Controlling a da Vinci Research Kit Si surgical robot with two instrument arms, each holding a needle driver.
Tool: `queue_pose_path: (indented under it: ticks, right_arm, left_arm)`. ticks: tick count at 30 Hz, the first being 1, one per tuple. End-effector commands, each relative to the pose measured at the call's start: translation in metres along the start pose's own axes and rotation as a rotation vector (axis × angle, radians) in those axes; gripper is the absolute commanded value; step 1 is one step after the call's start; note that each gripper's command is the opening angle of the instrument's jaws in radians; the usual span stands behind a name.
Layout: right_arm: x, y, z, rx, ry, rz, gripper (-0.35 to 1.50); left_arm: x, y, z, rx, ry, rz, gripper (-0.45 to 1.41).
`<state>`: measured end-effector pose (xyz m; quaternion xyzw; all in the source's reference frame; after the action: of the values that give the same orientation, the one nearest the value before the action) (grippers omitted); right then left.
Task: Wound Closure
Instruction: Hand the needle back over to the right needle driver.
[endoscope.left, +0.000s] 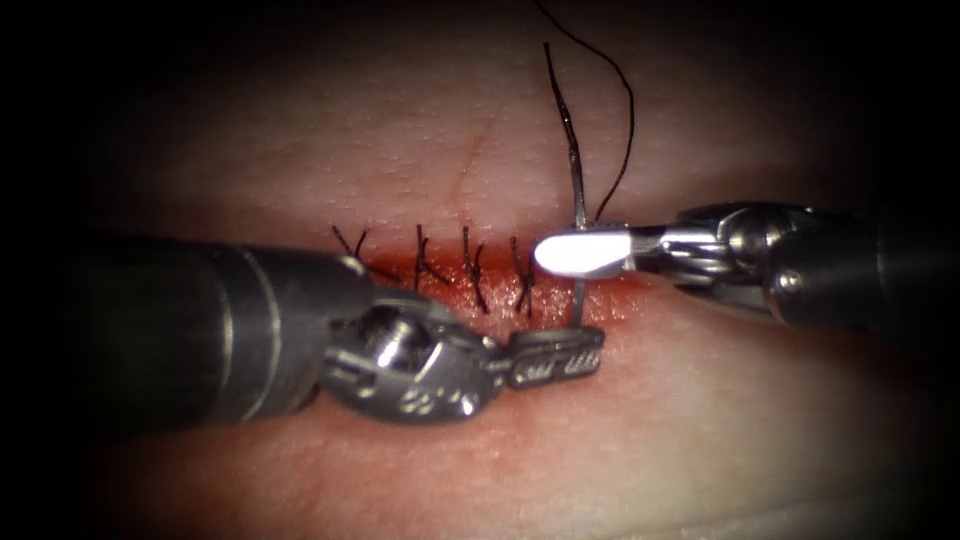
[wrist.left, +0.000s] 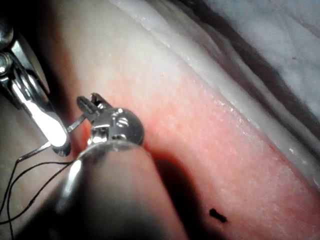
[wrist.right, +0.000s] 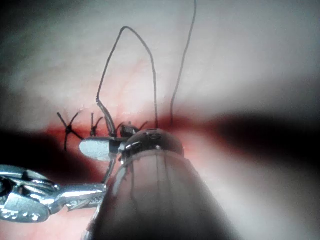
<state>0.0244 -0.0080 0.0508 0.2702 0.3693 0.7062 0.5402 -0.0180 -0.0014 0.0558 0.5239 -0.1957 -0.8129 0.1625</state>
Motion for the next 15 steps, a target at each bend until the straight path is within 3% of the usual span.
queue_pose_path:
  ticks: [1, 5, 7, 8, 15]
  right_arm:
    - [-0.0001, 0.0000, 0.0008, 0.000, 0.002, -0.008, 1.13]
    - [0.0000, 0.0001, 0.0009, -0.004, 0.005, -0.013, 1.05]
    - [0.0000, 0.0001, 0.0009, -0.003, 0.006, -0.031, 0.54]
    - [0.0000, 0.0001, 0.0009, -0.003, 0.007, -0.049, -0.35]
    - [0.0002, 0.0005, 0.0009, -0.010, 0.000, -0.093, -0.35]
  left_arm:
    - [-0.0003, 0.0002, 0.0007, 0.000, 0.000, 0.001, -0.45]
    - [-0.0002, 0.0002, 0.0007, 0.000, -0.001, 0.001, -0.45]
    - [-0.0001, 0.0002, 0.0007, 0.000, -0.001, 0.001, -0.45]
    - [-0.0001, 0.0002, 0.0007, 0.000, -0.001, 0.001, -0.45]
    - [-0.0002, 0.0001, 0.0006, -0.027, 0.001, 0.014, -0.45]
